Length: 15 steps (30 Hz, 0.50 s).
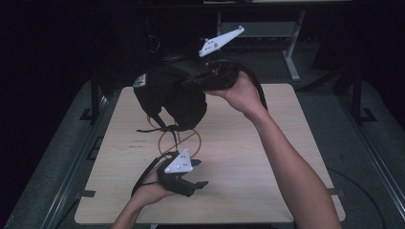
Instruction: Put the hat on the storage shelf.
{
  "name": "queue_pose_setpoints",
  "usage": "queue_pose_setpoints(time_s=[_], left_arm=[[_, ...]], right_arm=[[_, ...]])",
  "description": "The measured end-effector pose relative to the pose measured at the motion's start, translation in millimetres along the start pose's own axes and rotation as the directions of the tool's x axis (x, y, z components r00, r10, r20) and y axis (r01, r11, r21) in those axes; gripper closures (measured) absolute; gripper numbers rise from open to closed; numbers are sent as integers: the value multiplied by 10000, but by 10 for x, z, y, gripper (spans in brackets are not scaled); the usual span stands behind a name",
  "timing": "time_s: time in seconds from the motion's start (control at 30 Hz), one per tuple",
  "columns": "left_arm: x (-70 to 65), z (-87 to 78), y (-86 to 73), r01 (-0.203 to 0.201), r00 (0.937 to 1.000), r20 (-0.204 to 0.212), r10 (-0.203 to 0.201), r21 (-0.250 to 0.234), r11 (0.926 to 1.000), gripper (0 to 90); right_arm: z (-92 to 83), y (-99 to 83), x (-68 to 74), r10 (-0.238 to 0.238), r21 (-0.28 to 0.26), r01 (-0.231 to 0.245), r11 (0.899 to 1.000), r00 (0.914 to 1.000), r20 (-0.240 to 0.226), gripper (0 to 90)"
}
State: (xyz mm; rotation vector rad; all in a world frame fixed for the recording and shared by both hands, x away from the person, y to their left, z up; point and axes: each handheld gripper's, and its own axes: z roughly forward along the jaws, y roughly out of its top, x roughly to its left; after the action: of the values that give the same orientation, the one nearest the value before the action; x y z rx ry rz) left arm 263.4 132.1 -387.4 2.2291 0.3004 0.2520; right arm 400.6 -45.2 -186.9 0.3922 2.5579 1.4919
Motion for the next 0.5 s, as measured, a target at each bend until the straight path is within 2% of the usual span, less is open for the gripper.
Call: queue_pose_setpoints(time_s=[0.17, 0.5], left_arm=[[-22, -6, 23, 118, 9994, 329, -108, -300, 9995, 313], [-29, -18, 54, 21, 9990, 455, 1, -485, 9988, 313]], right_arm=[[120, 44, -46, 185, -16, -185, 9998, 9998, 13, 845], [402, 154, -105, 371, -82, -371, 9993, 9993, -18, 844]])
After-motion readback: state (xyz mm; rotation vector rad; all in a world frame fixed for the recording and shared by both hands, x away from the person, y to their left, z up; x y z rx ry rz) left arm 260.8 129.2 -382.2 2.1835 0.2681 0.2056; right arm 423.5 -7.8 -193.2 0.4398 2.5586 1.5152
